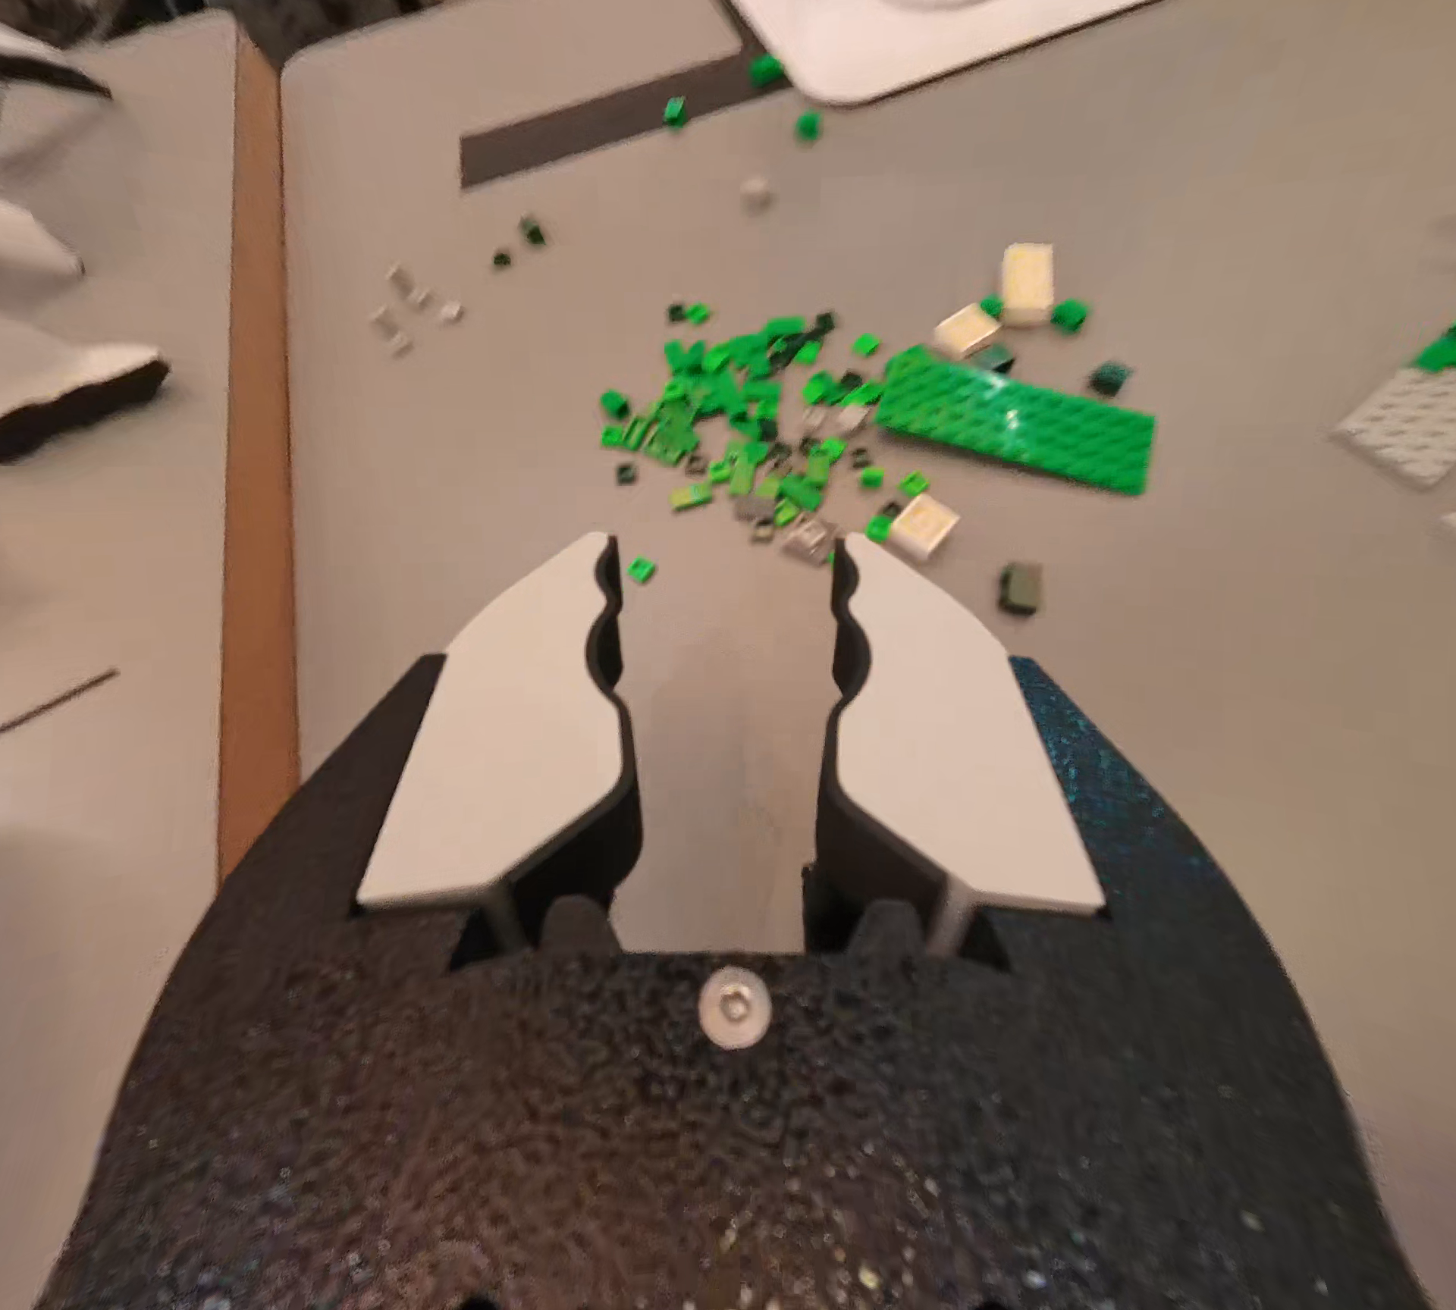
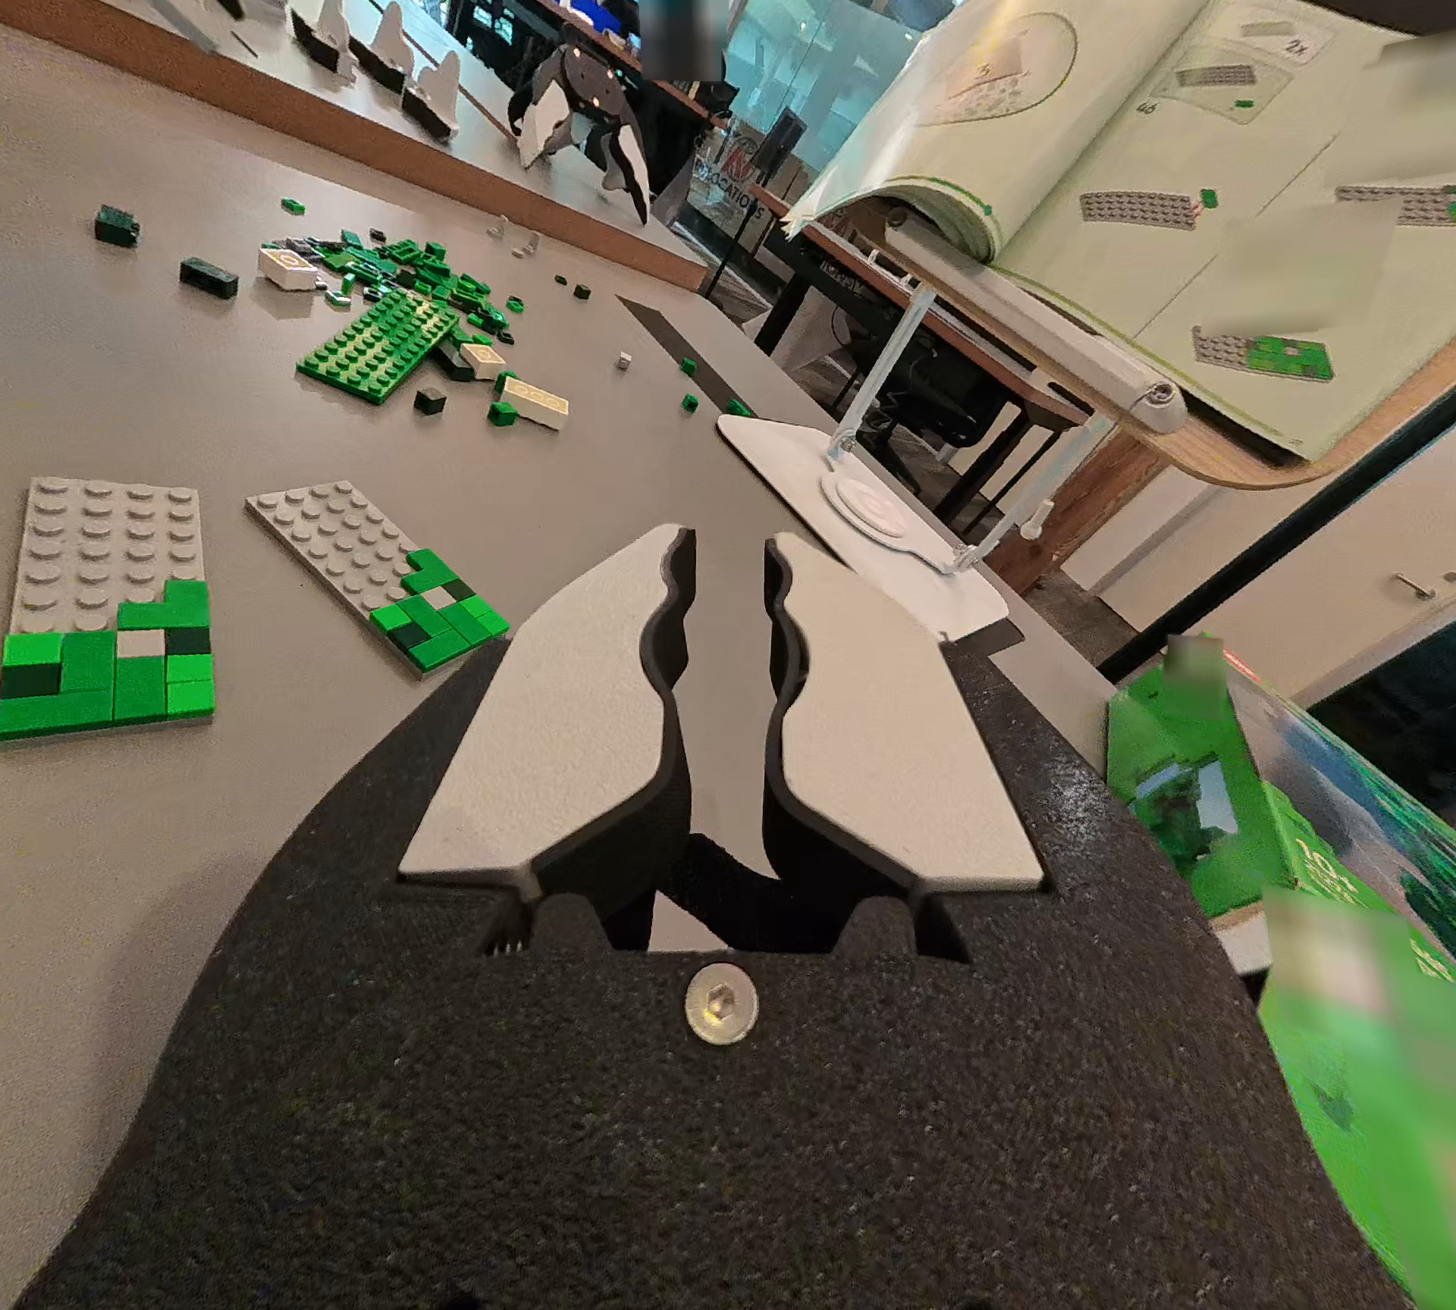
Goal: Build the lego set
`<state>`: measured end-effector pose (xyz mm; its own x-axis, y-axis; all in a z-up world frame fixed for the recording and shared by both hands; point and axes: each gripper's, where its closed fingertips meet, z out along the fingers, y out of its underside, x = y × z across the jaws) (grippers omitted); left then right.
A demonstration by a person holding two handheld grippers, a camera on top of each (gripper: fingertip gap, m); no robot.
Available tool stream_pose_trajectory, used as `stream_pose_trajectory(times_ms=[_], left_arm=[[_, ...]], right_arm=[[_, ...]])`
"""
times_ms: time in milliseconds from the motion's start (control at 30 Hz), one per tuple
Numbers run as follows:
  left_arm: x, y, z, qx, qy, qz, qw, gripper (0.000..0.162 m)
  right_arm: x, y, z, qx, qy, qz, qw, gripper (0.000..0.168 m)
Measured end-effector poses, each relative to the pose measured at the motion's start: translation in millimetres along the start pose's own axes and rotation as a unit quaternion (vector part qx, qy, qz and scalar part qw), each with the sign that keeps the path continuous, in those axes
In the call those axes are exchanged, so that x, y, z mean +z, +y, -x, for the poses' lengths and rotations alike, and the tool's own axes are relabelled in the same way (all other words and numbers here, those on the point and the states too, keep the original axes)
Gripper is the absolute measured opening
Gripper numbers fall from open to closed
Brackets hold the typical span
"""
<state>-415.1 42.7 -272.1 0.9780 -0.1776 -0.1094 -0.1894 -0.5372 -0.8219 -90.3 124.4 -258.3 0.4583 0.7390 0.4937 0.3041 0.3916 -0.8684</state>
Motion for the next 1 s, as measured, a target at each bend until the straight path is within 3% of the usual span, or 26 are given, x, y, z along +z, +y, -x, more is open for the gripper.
stream_pose_trajectory(times_ms=[167, 367, 633, 1000], left_arm=[[15, 13, 10, 0.004, 0.061, 0.04, 0.997, 0.045], [57, -6, 30, 0.09, 0.08, 0.074, 0.99, 0.027], [118, -16, 32, -0.039, 0.099, 0.228, 0.968, 0.015], [146, -13, 18, -0.078, 0.116, 0.341, 0.93, 0.014]], right_arm=[[3, 4, 8, -0.002, -0.025, 0.018, 1.0, 0.007], [5, 4, 13, -0.017, -0.034, 0.018, 0.999, 0.007], [2, 2, 5, 0.015, -0.025, 0.005, 1.0, 0.007], [2, 3, 6, 0.02, -0.031, 0.005, 0.999, 0.007]])
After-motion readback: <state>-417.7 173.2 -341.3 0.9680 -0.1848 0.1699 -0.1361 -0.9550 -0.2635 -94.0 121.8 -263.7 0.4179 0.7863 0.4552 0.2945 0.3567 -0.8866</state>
